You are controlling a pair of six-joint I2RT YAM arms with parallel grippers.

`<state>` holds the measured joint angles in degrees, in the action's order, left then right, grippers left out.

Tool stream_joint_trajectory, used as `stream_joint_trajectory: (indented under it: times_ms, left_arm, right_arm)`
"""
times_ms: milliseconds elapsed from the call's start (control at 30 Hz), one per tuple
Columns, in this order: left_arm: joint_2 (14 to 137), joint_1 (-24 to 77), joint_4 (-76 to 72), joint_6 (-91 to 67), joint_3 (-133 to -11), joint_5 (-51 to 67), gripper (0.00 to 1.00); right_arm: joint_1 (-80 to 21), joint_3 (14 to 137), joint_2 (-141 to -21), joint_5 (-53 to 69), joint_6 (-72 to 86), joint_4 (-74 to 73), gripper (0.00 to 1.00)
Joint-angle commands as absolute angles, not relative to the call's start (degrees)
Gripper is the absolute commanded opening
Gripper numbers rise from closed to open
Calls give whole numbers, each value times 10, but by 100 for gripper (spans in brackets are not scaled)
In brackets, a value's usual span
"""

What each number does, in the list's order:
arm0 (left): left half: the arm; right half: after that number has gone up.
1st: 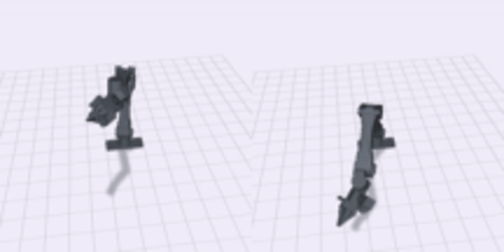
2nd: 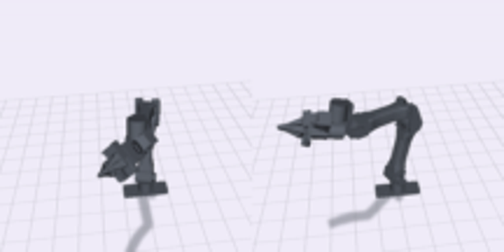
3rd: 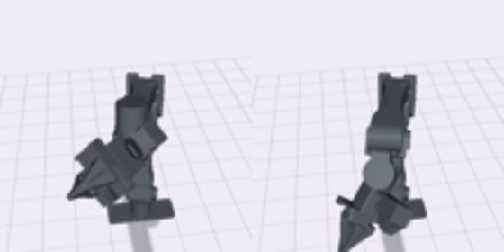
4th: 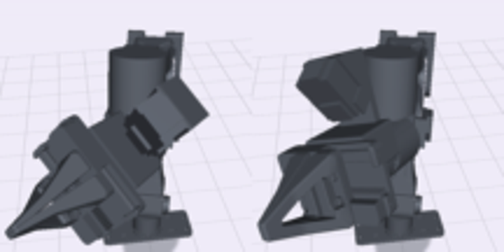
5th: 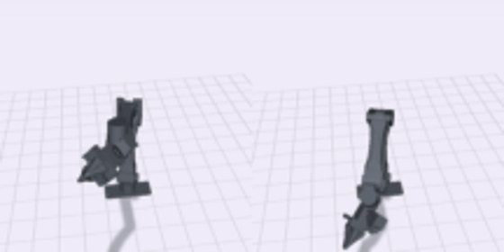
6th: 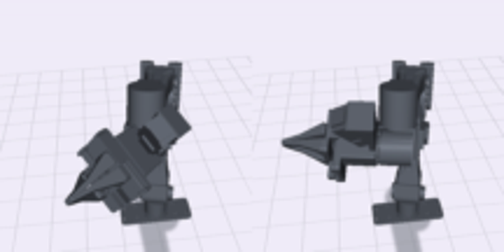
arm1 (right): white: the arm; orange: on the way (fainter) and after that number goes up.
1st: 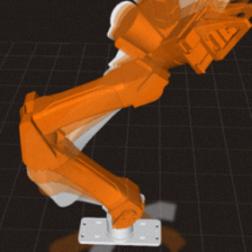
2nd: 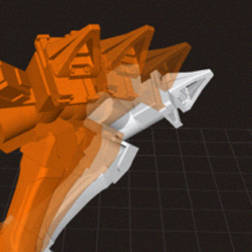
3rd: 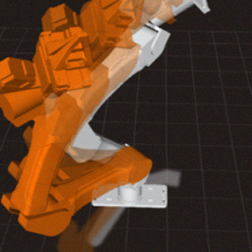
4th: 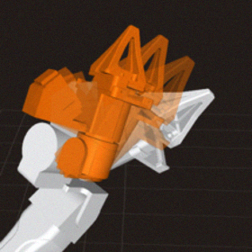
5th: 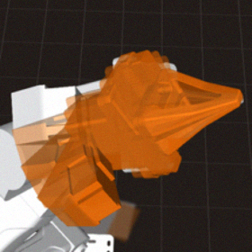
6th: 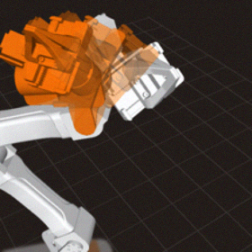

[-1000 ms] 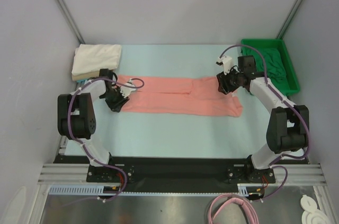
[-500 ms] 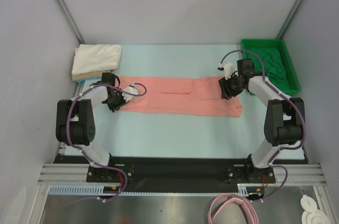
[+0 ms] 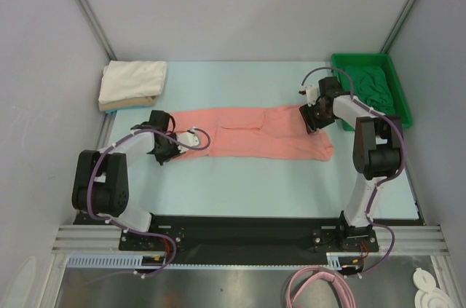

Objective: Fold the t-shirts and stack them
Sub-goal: Fold the tshirt

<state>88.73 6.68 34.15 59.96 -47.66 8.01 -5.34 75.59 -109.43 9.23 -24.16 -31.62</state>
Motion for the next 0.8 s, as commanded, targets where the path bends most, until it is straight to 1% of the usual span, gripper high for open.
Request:
stream_joint_trajectory:
  times_ms: [0,133,500,600,633,700,733,767]
  left_arm:
    - [898,68,406,591,-435,88,0]
    - [905,50,408,596,-446,85,0]
    - [867,47,430,599,-447,83,0]
    - [852,47,433,598,-444,87,0]
    - [849,47,432,598,-442,87,1]
    - [844,47,438,595,-438,87,0]
    - [841,47,442,595,-438,89,1]
    - [839,47,450,595,-436,91,0]
  right_arm:
    - [-47,799,-1100,68,-227,-301,56]
    - [-29,826,-1118,62,-225,-296,56]
    - [-28,928,-1234,37,-218,-317,54]
    - [-29,948,-1256,33,-217,-327,40]
    - [-30,953,-1261,32,-218,-326,29]
    - [-30,962,-1275,26,-218,-325,21]
    - [-29,976,-1280,25,-218,-325,14]
    - [-29,987,-1285,24,-218,-325,11]
